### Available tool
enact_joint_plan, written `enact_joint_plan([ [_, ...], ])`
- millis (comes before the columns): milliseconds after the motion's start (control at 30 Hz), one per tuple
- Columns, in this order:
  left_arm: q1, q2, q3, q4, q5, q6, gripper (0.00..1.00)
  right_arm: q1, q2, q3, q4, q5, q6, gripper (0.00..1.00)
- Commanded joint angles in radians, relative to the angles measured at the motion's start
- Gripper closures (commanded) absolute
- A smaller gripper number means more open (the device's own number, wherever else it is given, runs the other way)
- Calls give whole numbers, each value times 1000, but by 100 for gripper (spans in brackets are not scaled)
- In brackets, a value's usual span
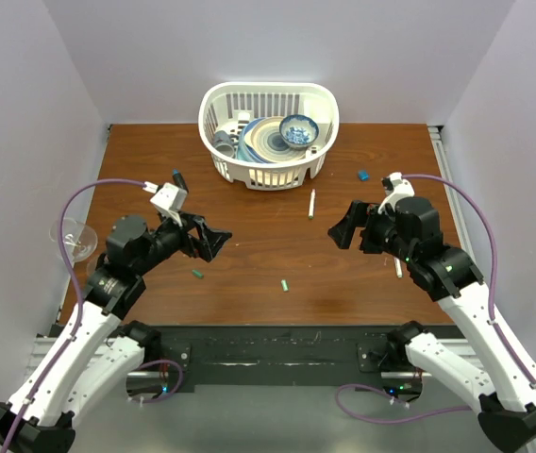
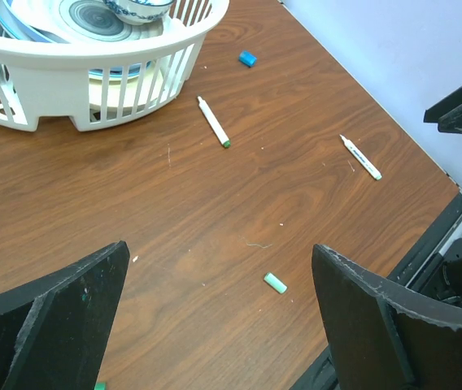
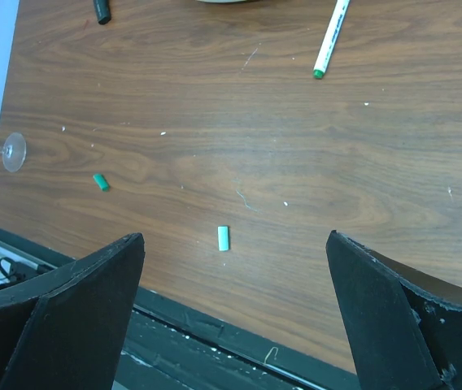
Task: Insert the pens into the pen caps
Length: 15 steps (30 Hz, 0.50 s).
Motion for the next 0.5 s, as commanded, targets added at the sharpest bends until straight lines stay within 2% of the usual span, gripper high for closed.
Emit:
enact_joint_plan([
  [0,-2,-11,6,32,-24,-4,0,2,6,14,19,30,22,1],
  [167,-2,-21,17,11,-69,-3,0,2,37,25,0,102,36,1],
  [300,-2,-35,17,14,-81,-3,0,2,169,74,-78,268,123,6],
  [400,-2,-43,17,12,-103,-3,0,1,305,88,-48,340,164,18],
  [467,-2,-44,20,4,-109,-1,0,1,414,93,-9,336,178,35],
])
